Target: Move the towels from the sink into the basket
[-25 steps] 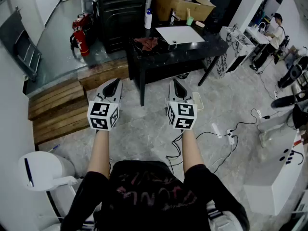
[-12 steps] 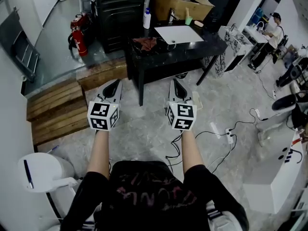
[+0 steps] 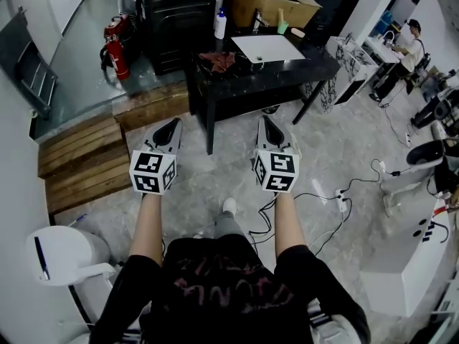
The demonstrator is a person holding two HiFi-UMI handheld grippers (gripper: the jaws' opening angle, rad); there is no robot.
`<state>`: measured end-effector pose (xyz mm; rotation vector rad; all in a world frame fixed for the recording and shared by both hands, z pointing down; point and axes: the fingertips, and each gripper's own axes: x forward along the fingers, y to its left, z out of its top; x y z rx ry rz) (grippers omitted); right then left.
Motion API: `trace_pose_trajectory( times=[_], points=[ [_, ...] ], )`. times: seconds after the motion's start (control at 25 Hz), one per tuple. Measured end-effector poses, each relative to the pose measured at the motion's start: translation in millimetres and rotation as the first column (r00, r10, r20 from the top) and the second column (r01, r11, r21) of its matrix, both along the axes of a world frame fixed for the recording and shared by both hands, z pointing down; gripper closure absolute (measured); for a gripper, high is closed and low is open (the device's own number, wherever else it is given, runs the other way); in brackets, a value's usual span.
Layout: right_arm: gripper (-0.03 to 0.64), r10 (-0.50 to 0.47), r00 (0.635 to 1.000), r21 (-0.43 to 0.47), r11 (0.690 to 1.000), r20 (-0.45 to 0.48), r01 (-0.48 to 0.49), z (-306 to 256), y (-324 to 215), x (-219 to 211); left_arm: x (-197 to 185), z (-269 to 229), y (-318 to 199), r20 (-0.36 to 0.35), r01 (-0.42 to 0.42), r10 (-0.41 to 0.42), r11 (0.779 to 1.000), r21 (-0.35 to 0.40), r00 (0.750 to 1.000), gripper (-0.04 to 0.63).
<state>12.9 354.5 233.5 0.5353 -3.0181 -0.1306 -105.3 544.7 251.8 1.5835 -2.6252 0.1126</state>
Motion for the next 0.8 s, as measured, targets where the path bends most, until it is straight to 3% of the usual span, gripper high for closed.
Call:
trace_pose_trajectory(
  times=[0.32, 0.8],
  points=[
    [0.601, -0.005, 1.0, -0.017, 1.0, -0.008, 0.005, 13.5, -20.7, -24.9, -19.0, 12.6, -22.4, -0.008, -0.011, 0.011, 1.0, -0.023, 1.0, 0.58],
    [0.601, -0.018, 1.0, -0.029, 0.999, -0.024, 0.017, 29.6, -80.8, -104.6, -95.1, 27.1, -78.4, -0.035, 0.009, -0.011, 0.999, -0.052, 0.999, 0.58]
  ],
)
